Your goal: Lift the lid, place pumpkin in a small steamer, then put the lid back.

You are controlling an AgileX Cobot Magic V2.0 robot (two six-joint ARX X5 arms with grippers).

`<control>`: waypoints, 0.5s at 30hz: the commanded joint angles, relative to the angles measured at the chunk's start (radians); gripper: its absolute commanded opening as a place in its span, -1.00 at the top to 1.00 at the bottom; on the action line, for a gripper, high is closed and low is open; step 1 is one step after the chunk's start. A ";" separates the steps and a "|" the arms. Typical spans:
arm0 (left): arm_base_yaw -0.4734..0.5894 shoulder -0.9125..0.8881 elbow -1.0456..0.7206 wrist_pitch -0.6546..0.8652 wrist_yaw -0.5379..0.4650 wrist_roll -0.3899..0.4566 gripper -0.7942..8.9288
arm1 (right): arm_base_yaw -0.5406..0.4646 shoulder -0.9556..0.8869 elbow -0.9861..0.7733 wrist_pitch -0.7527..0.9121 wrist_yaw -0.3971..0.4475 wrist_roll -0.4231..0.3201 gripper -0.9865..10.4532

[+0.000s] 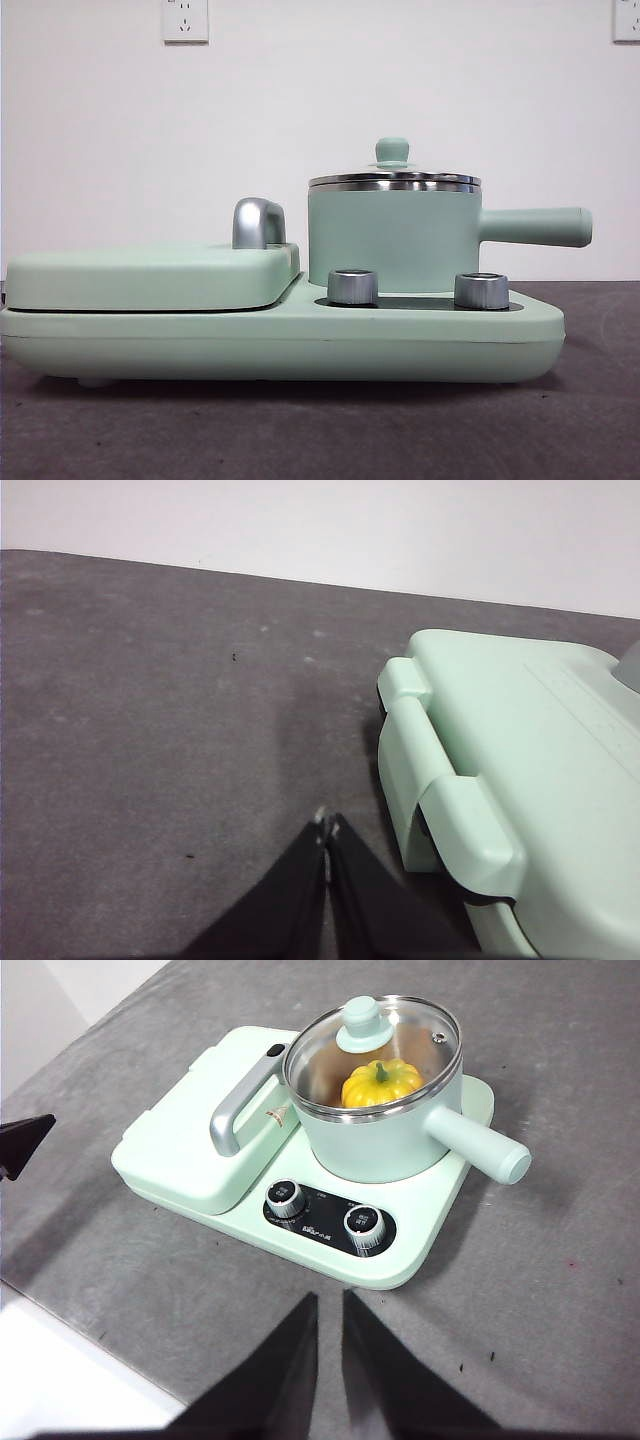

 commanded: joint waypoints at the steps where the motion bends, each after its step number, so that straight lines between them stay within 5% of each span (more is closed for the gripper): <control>1: 0.000 -0.002 -0.019 -0.008 -0.005 0.011 0.82 | 0.006 0.002 0.005 0.013 0.002 -0.007 0.77; 10: 0.000 -0.002 -0.019 -0.008 -0.005 0.011 0.82 | 0.005 0.002 0.002 0.019 0.002 -0.007 0.77; 15: 0.000 -0.002 -0.019 -0.008 -0.005 0.011 0.82 | -0.111 -0.002 -0.051 0.081 -0.027 -0.008 0.77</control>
